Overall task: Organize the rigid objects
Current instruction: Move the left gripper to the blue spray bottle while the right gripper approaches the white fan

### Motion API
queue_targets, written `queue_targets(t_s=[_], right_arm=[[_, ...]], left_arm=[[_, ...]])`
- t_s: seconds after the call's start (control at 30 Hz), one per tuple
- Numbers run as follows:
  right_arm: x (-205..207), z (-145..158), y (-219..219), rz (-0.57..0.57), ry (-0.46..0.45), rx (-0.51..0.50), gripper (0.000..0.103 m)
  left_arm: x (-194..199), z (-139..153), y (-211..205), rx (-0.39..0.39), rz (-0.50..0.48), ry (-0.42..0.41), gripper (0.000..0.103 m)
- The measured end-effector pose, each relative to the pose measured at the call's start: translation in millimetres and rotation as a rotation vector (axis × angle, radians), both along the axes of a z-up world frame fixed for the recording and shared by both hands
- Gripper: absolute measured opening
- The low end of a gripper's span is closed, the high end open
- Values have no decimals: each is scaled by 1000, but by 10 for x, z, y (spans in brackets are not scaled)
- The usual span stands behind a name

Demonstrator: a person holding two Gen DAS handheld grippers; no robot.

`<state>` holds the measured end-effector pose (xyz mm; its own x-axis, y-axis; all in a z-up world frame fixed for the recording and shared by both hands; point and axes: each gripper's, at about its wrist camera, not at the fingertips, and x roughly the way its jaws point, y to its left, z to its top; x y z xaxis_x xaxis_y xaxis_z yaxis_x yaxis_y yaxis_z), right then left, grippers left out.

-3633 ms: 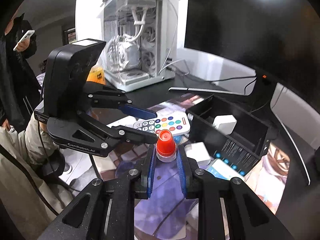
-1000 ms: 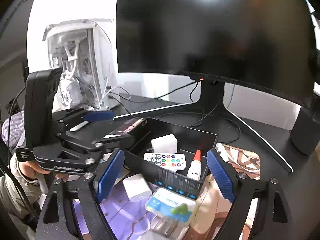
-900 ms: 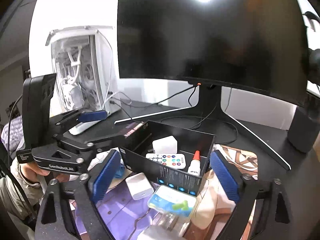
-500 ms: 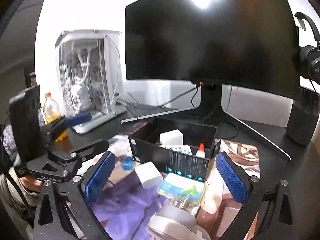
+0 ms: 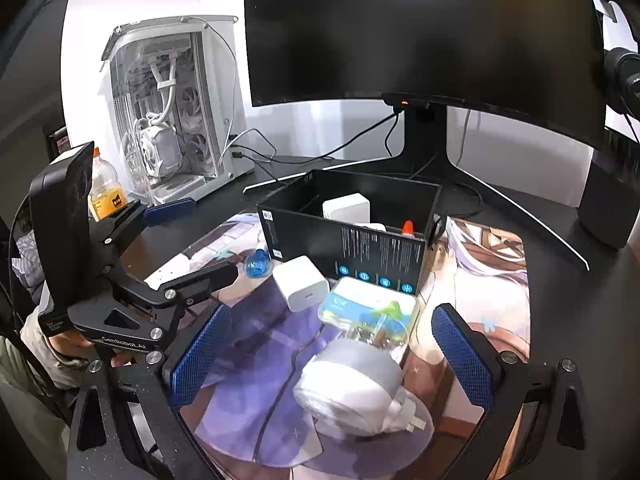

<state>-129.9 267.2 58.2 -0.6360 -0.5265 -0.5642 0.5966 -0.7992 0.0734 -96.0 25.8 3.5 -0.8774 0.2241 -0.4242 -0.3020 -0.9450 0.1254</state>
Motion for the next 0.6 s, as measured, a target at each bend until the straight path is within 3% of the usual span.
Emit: queue_targets(t_s=[0.17, 0.5, 0.6], right_arm=[[10, -46, 16, 1, -26, 15, 102], [-51, -198, -34, 18, -100, 78, 102], [-74, -260, -59, 25, -126, 96, 102]], left_arm=[[-31, -19, -34, 0, 10, -34, 103], [-401, -219, -188, 50, 27, -244, 101], [-518, -276, -179, 40, 23, -301, 92]])
